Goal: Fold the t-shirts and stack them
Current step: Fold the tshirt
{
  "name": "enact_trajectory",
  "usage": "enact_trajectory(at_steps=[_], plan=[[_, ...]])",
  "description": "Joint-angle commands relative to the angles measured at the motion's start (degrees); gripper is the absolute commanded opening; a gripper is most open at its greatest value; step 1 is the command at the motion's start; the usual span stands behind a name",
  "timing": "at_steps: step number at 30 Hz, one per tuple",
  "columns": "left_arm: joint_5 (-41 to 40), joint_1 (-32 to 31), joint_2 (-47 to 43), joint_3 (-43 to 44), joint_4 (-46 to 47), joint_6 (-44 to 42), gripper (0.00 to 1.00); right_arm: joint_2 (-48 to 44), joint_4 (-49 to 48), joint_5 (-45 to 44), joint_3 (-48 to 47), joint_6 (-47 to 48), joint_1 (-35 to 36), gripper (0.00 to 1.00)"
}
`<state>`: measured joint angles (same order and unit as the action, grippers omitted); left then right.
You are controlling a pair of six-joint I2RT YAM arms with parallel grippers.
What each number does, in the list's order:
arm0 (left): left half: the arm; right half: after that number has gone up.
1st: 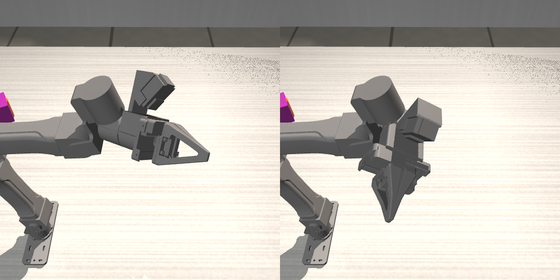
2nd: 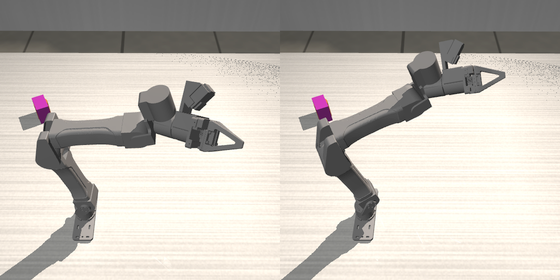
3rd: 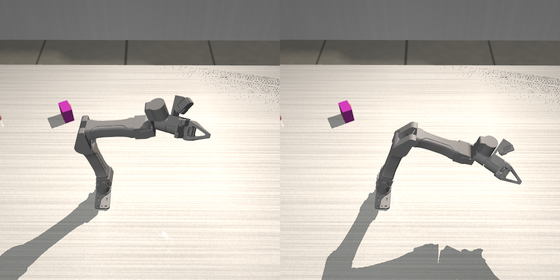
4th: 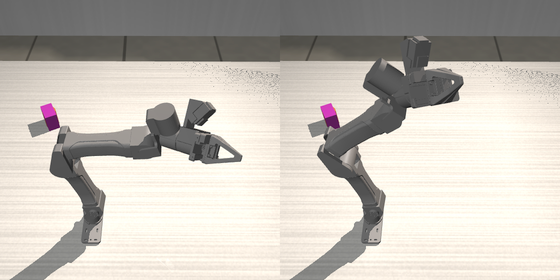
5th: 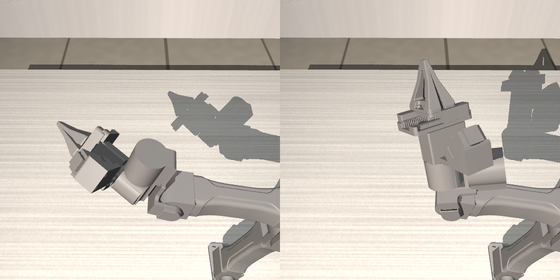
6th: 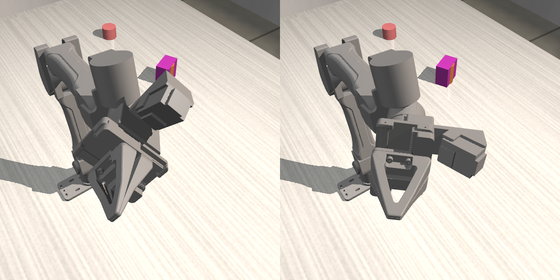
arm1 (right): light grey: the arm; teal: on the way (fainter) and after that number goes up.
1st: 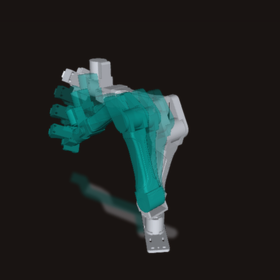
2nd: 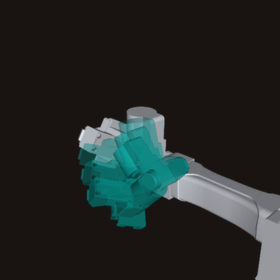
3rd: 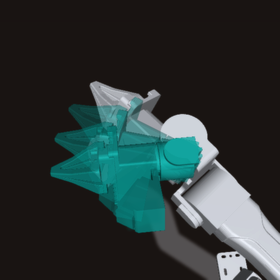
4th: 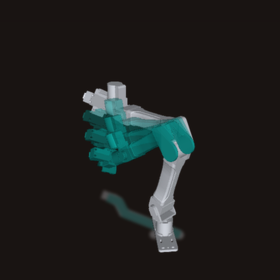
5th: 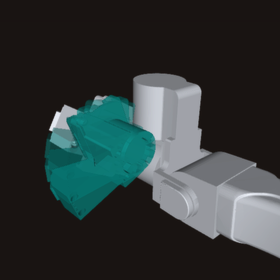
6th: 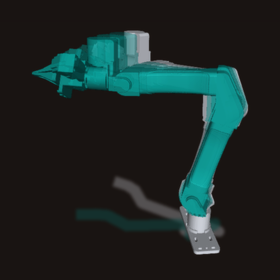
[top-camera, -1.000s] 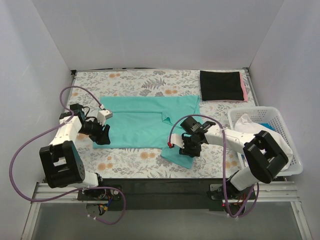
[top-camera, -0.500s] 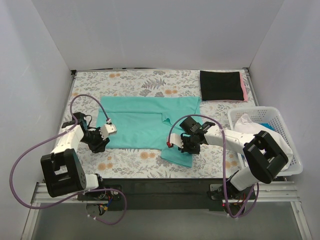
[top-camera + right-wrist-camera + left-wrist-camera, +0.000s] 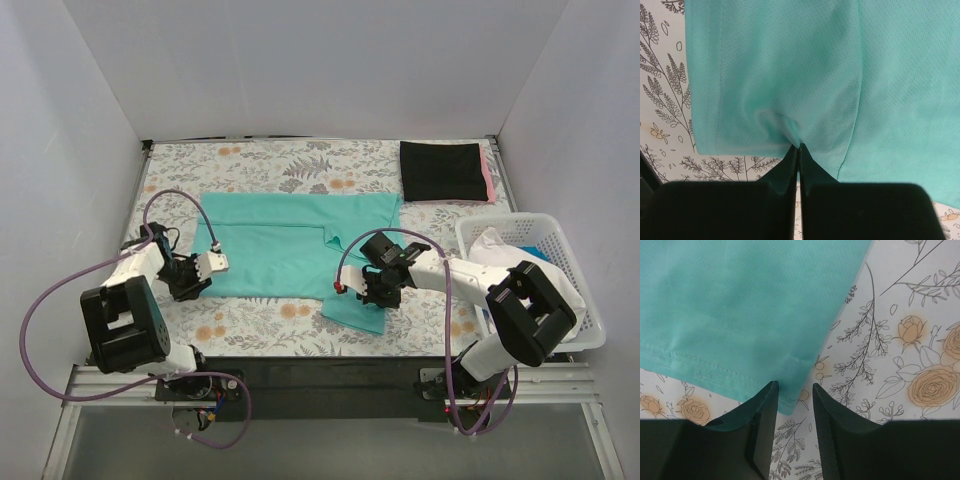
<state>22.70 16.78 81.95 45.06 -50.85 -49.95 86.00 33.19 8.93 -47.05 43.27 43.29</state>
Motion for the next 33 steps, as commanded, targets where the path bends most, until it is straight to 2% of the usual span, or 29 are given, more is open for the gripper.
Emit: enact_trajectory(at_steps=[1,5,6,9,10,11,19,24,33], plan=[[-2.5,1.5,2.0,1.7,1.0,-4.0,0.32,1.1,2.5,0.0,-1.1,-0.8,-0.5,0.01],[-3.2,2.2,4.1,0.3,1.7,-5.4,0.27,1.2,2.7,0.1,-1.2,-1.3,-0.5,0.01],[-2.8,2.3,4.1,-0.1,1.7,-5.5,0.21,1.0,2.8,0.2,-1.0,-1.4,-0.6,0.01],[-0.8,2.2,2.4,-0.8,1.1,-5.5,0.10,-0.6,4.0,0.8,-0.8,-1.6,-0.6,0.01],[-0.5,2.3,1.8,-0.8,0.8,-5.5,0.02,-1.2,4.4,1.2,-0.8,-2.0,-0.5,0.01],[-0.2,2.4,1.1,-0.8,0.3,-5.5,0.00,-2.6,4.9,2.4,-0.7,-2.5,-0.5,0.01],[2.7,2.9,-3.5,1.6,-4.9,-5.3,0.00,-9.4,9.8,2.8,-2.6,-3.3,-0.7,0.01],[6.3,3.4,1.6,10.1,-8.7,-1.6,0.00,-7.9,11.6,4.3,-8.4,-0.8,-5.6,0.01],[13.4,3.4,11.7,24.5,-8.0,7.7,0.00,0.0,14.7,4.6,-20.0,5.2,-11.9,0.01]])
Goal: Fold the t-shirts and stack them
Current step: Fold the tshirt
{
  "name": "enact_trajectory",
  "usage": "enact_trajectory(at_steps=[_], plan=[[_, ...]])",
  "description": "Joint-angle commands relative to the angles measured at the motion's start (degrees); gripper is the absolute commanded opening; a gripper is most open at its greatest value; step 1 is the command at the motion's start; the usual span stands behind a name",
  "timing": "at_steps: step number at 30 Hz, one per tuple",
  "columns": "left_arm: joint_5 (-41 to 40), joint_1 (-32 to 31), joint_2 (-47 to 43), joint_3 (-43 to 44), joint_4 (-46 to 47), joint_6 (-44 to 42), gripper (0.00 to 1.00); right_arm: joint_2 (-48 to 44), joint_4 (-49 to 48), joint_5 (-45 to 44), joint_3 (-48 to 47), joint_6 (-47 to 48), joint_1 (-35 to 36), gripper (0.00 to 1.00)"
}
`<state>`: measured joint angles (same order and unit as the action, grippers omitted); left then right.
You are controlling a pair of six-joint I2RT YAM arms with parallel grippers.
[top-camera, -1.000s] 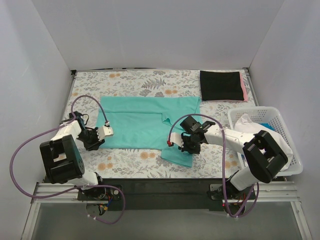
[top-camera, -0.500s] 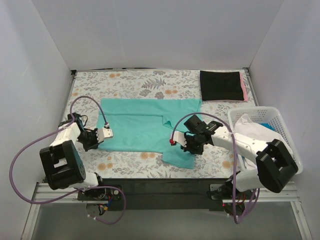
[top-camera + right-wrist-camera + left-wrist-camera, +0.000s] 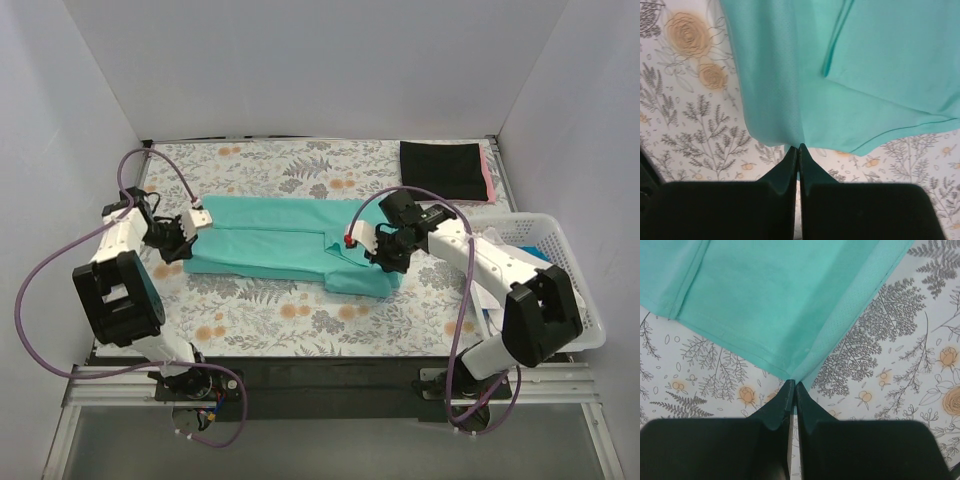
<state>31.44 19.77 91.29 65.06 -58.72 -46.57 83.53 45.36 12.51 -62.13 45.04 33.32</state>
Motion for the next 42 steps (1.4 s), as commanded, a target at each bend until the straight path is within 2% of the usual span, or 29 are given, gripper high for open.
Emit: enact_trajectory(at_steps=[1,9,15,23,33,42], plan=[[4.9,0.4,4.1,5.9,-0.3,4.6,0.00,3.4,2.8,1.0,-6.2,4.5,-2.6,0.01],[8.2,0.2,10.9,15.2,1.6,9.5,0.00,12.2,5.2,0.8,-17.8,8.9,-5.9,0.01],[8.2,-0.3,15.1,17.6,5.0,12.5,0.00,17.9,5.6,0.7,-22.3,9.8,-7.1,0.01],[7.3,-1.5,18.6,18.9,7.4,14.4,0.00,23.0,5.6,1.0,-25.8,9.7,-7.7,0.01],[7.2,-2.2,19.4,20.8,7.7,14.7,0.00,23.5,6.0,1.0,-26.6,10.9,-9.0,0.01],[5.0,-2.5,24.2,22.7,10.0,16.9,0.00,27.9,6.0,1.5,-29.5,10.1,-9.1,0.01]])
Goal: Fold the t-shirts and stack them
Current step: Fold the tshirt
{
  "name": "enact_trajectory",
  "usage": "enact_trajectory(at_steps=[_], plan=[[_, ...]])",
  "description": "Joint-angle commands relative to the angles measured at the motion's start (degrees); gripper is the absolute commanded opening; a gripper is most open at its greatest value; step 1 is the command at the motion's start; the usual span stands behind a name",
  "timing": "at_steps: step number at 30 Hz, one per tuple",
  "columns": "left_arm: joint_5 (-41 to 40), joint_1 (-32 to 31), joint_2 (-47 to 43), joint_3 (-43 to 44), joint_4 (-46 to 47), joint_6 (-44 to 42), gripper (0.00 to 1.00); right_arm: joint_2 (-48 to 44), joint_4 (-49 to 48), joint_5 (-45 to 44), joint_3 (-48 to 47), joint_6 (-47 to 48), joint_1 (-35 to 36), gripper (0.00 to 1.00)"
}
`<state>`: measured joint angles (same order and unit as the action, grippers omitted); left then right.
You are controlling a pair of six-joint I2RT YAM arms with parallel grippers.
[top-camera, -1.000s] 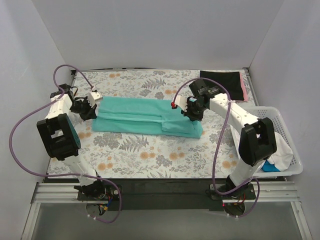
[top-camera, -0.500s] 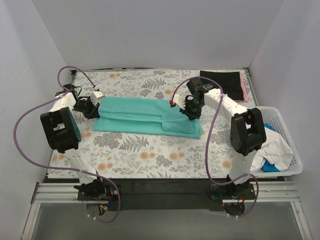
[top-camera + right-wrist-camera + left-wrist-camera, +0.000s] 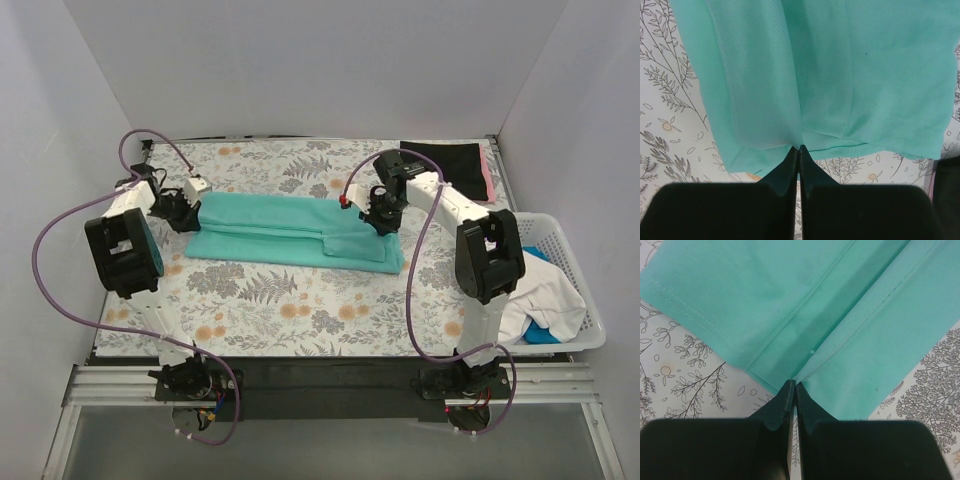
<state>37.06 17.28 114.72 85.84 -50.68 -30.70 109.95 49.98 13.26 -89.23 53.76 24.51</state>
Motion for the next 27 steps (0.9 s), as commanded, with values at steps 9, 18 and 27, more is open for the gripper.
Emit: enact_trajectory(at_steps=[9,18,27], plan=[[-2.9,-2.0,2.4,0.7,7.3,8.4,0.05,5.1,1.0,-1.5,-4.0,-0.7,-0.2,0.01],[-2.1,0.5,-2.0,0.6,7.1,20.0,0.33,4.5,2.2,1.7,-12.4,-14.9,-3.2,0.41],[5.7,-3.1,-19.6,-8.8,10.2,31.0,0.45,-5.5,3.3,8.8,1.3,-22.4,-5.9,0.36]])
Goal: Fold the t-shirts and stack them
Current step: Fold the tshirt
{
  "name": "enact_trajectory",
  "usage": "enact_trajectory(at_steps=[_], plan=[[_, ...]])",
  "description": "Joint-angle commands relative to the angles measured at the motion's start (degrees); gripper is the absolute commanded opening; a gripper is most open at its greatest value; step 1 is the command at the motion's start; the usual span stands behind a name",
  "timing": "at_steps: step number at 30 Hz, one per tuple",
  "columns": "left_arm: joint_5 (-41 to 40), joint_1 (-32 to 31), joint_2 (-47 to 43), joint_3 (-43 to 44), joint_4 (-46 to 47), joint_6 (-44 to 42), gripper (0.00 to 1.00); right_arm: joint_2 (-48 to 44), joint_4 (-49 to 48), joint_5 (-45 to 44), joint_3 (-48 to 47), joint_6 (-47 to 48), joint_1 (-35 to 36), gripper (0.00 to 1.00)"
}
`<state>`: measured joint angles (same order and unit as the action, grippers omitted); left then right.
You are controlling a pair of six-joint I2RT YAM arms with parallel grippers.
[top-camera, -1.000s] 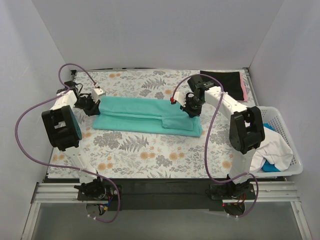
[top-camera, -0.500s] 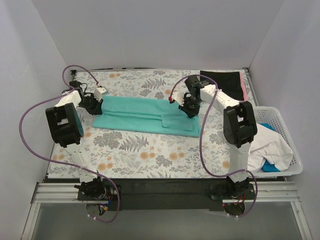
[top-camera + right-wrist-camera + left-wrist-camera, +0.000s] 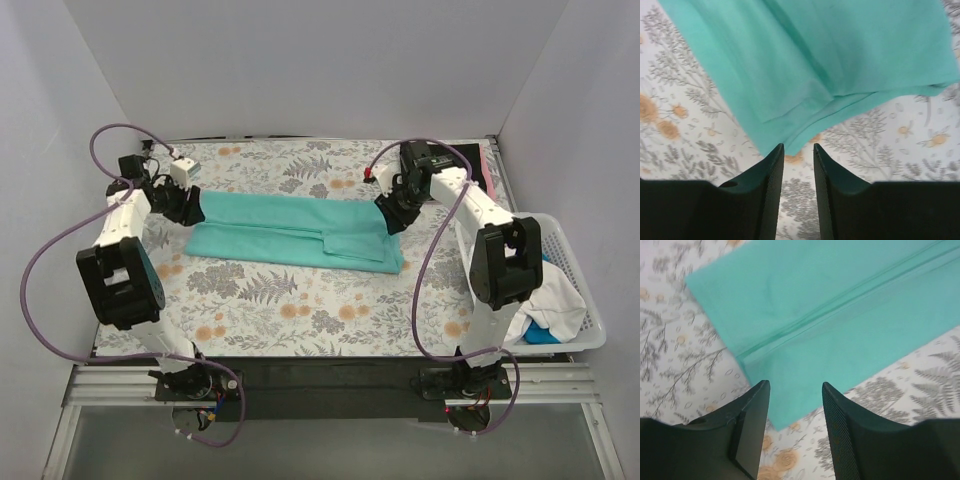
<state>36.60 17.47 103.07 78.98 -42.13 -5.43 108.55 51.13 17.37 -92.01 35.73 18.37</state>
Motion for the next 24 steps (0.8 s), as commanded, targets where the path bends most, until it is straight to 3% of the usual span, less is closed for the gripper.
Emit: enact_trajectory(at_steps=[1,7,12,15,24], plan=[[6.1,-6.8,-10.1,-2.9,2.5,8.2,0.45,-5.1,2.0,6.3,6.3,-6.4,0.2,0.36],[6.4,-24.2,-12.8,-10.8,14.7,28.4,0.52,-5.5,0.6,11.3,11.1,-14.2,-0.4,0.40],[-3.4,-39.7,-11.6,-16.2,27.8,32.5,0.53,-4.1,-3.4,12.3,14.0,-20.0,-0.6,0.41],[-6.7,-44.2,-7.0,-13.8,29.3,34.8,0.53,-2.1,-5.0,11.1,14.5,-21.9,-0.7,0.41],[-2.1,-44.7,3.2,-10.7,31.8,51.8,0.57,3.4,-9.0,11.1,15.4,-24.1,-0.9,0.42]])
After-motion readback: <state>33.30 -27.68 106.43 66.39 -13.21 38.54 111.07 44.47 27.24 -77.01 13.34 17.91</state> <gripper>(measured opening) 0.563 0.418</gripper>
